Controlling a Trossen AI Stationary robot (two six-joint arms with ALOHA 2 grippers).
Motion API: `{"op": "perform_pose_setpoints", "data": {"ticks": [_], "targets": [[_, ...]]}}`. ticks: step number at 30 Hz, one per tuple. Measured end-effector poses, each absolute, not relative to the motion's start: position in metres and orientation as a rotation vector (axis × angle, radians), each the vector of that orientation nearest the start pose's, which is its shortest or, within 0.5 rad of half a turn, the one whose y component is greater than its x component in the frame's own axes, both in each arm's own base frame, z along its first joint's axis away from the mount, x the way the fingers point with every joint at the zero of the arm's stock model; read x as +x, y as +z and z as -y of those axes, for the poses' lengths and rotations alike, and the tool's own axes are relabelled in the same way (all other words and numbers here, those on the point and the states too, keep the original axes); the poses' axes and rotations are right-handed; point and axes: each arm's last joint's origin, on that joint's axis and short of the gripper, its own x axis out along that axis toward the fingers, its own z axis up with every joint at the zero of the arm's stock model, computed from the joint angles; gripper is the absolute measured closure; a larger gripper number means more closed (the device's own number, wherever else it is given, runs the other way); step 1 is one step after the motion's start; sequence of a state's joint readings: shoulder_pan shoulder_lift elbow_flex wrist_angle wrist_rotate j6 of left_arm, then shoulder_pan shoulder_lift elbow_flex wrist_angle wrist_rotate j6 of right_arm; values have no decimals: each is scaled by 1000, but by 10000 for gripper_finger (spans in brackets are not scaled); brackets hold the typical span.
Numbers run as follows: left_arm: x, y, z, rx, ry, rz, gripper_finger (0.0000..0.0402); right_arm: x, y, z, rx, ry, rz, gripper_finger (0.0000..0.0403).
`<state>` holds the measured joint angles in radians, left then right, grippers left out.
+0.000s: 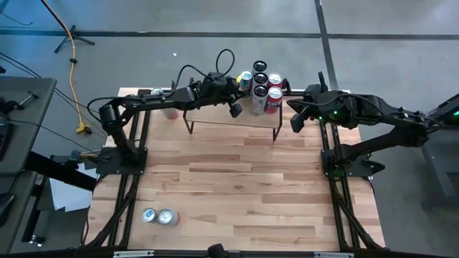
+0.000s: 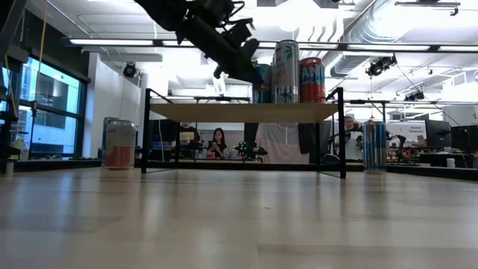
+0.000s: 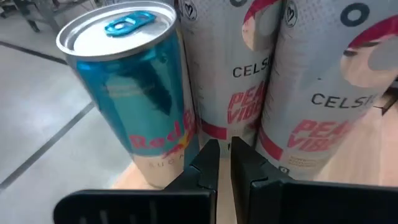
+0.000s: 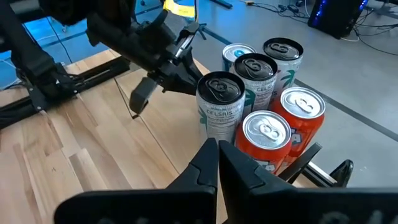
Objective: Place canned beverage on shelf
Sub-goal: Put the bottom right blue soda can on the shelf
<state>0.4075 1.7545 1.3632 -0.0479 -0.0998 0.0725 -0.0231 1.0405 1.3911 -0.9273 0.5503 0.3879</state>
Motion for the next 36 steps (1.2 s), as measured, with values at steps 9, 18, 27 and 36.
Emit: {"op": "perform_pose_setpoints", "data": {"ticks": [9,18,27,36], "targets": [[369,286,-169,48,531,-444,401,174,423,19,227,-654,-421,403],[367,289,-177,48,551,-410,401,176,425,19,235,-651,-395,403],[366,293,-182,47,541,-364,401,177,428,19,242,-648,-369,403],[367,295,-182,50,541,-345,401,177,428,19,243,-648,-369,403]]}}
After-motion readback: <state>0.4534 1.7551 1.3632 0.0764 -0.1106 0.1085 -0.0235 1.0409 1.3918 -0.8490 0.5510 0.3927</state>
